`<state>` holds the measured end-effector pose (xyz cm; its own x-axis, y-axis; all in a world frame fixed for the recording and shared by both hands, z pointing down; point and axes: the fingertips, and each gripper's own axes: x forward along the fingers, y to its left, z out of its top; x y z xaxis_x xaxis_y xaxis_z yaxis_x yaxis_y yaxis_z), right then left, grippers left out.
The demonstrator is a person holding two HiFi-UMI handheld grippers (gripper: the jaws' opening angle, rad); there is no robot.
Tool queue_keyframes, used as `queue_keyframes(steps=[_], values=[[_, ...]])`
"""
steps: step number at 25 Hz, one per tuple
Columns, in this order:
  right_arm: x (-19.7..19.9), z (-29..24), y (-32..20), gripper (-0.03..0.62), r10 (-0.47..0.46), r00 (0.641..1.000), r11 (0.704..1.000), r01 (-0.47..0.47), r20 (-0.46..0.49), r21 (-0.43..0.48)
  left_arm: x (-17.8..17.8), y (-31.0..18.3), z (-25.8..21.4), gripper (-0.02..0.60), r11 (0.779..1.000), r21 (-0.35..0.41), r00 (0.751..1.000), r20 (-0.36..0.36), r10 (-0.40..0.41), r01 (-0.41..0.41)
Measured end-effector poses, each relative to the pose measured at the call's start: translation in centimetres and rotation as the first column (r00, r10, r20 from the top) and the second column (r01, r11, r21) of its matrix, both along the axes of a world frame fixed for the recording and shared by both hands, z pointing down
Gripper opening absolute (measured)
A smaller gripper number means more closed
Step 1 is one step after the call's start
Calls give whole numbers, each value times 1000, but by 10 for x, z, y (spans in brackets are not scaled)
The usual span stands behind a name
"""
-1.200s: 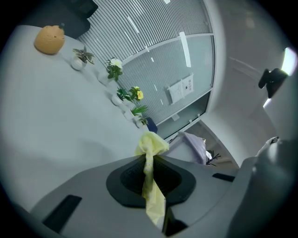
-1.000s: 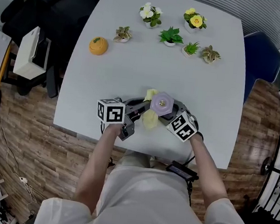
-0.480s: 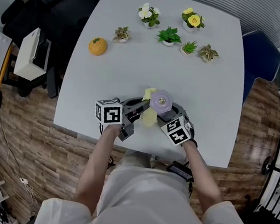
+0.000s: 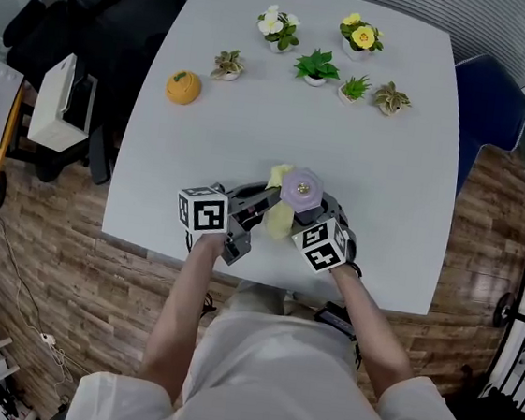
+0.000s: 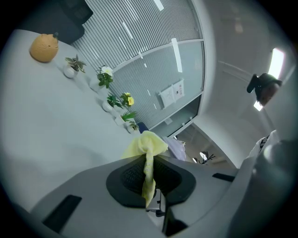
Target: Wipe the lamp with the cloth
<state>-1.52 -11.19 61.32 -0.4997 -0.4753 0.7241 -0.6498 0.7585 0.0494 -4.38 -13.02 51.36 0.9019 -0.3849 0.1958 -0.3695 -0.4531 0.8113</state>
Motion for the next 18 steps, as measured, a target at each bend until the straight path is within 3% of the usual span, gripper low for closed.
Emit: queue_keyframes(steps=[4, 8, 13, 18], values=[[0, 1, -1, 308, -24, 1000, 1000, 24, -1, 0, 0, 0, 1, 25, 1000, 0, 1000, -4, 4, -4], [2, 2, 3, 304, -137, 991, 991, 136, -3, -14, 1, 1, -1, 25, 1000, 6, 1000, -12, 18, -18], [3, 3, 10, 302, -328, 944, 945, 328, -24, -8, 0, -1, -1, 25, 1000, 9, 1000, -10, 26, -26], [4, 2, 14, 303, -449, 893, 894, 449, -29, -6, 0, 2, -6, 25, 998, 13, 998, -23, 57, -57]])
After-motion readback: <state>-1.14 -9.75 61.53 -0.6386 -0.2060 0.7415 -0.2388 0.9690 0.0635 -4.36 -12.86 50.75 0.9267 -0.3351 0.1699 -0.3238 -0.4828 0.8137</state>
